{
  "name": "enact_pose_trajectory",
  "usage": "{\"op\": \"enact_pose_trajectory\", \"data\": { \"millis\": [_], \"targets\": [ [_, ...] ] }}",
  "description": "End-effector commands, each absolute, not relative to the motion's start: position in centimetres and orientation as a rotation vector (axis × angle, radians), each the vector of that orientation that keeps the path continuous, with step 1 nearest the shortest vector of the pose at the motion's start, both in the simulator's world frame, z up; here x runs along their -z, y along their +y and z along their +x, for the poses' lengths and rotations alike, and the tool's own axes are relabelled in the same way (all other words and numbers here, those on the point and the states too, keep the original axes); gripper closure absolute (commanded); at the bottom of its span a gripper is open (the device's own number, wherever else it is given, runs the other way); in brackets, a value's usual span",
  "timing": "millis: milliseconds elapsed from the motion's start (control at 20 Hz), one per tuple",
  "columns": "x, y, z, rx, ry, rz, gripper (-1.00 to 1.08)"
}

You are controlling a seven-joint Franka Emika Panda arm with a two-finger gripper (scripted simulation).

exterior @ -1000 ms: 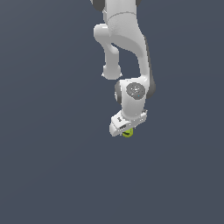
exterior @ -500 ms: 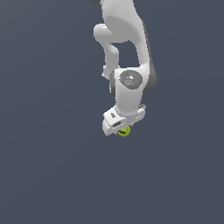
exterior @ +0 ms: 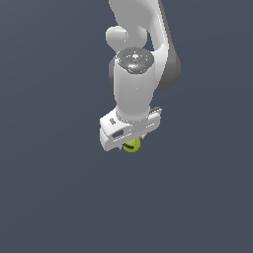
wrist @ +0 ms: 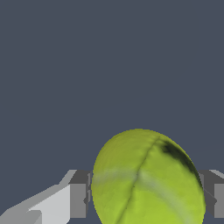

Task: Pick up the object and move it to a goal position.

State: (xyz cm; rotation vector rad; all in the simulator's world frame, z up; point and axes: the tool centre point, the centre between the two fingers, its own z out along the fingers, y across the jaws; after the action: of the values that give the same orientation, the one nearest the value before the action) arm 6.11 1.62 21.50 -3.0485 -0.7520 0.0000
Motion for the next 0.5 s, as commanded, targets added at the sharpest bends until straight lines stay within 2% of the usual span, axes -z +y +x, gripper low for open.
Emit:
{"op": "enact_pose_trajectory", "data": {
  "millis": [0,450],
  "targets": [
    [-23.7,0.7,7.0,0.001,-0.753,-3.048,1.08],
    [-29.4,-1.7,9.8,0.001,-0.753,-3.049,1.08]
  ]
}}
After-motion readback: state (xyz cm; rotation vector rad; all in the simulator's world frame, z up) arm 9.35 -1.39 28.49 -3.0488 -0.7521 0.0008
